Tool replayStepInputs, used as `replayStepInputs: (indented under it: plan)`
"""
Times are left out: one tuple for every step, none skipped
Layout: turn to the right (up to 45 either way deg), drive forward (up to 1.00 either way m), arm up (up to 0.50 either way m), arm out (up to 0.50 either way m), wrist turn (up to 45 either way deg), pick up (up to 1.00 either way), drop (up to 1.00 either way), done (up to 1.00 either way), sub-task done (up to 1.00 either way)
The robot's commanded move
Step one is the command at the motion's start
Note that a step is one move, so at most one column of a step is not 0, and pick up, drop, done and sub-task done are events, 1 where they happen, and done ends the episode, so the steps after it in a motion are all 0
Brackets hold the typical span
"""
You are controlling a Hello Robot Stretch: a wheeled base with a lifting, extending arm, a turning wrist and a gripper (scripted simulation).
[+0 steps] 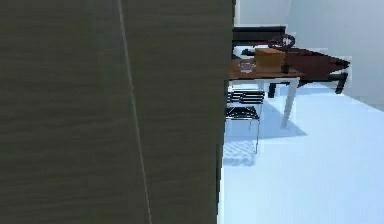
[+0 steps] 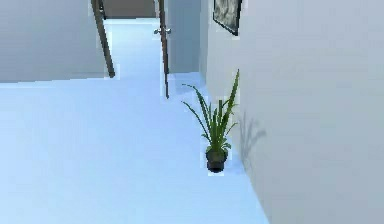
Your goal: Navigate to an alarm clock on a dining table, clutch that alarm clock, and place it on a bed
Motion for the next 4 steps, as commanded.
replayStepInputs:
  plan:
    - [45.0,0.0,0.0,0.0,0.0,0.0,0.0,0.0,0.0]
    - [45.0,0.0,0.0,0.0,0.0,0.0,0.0,0.0,0.0]
    - [45.0,0.0,0.0,0.0,0.0,0.0,0.0,0.0,0.0]
    - [15.0,0.0,0.0,0.0,0.0,0.0,0.0,0.0,0.0]
